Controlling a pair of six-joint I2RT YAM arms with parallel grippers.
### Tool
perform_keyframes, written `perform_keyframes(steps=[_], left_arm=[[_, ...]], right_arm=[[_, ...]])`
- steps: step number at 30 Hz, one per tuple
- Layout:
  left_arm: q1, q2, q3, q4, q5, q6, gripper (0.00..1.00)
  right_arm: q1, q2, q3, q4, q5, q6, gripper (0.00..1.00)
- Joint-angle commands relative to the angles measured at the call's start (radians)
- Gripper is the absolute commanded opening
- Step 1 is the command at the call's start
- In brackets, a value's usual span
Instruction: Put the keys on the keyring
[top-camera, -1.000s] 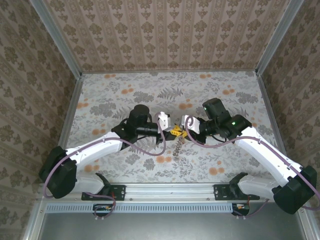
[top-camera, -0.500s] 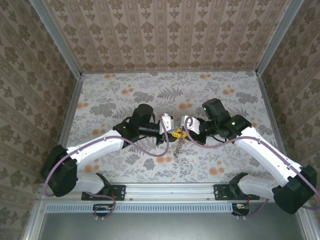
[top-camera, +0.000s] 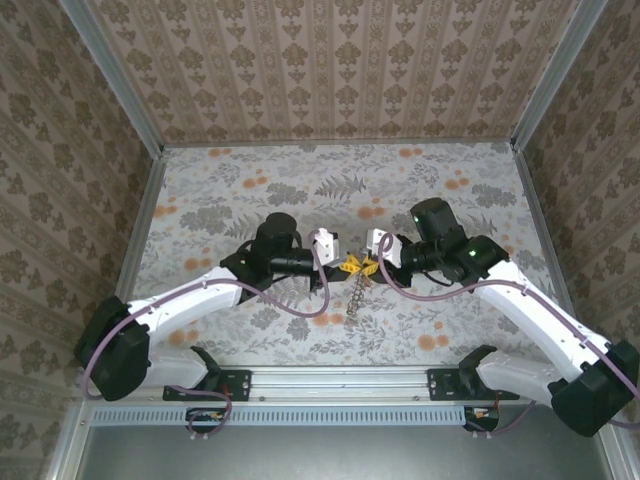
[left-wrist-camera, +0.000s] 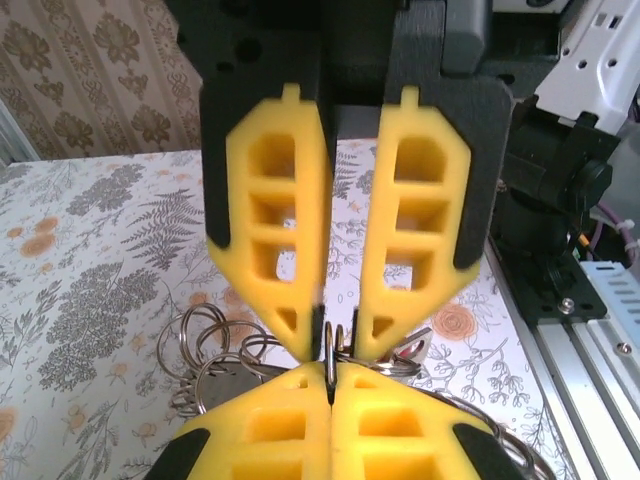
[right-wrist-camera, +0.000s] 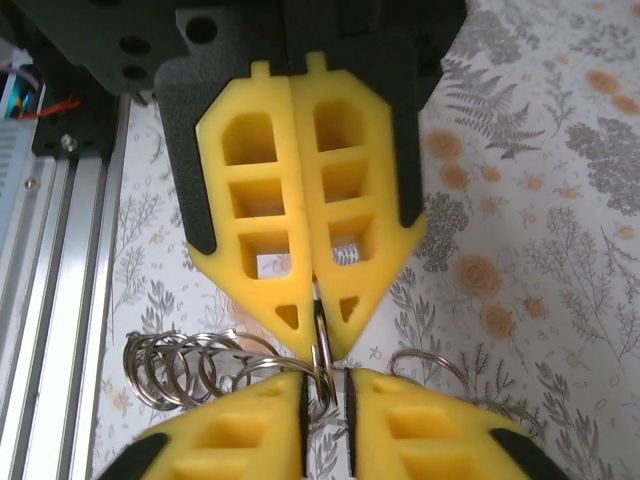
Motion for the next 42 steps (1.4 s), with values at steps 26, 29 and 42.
perform_keyframes(steps=[26, 29, 42], left_arm=[[0.025, -0.014, -0.111, 0.493, 0.116, -0.224, 0.0], [0.023, 0.004, -0.122, 0.56, 0.108, -0.248, 0.0], [0.01, -0.026, -0.072, 0.229, -0.001, -0.114, 0.27]], right_arm=[[-0.033, -0.022, -0.048, 0.143, -0.155, 0.117, 0.17], [-0.031, -0.017, -0.064, 0.198, -0.181, 0.155, 0.2], [-0.016, 0.005, 0.003, 0.034, -0.059, 0.015, 0.0]])
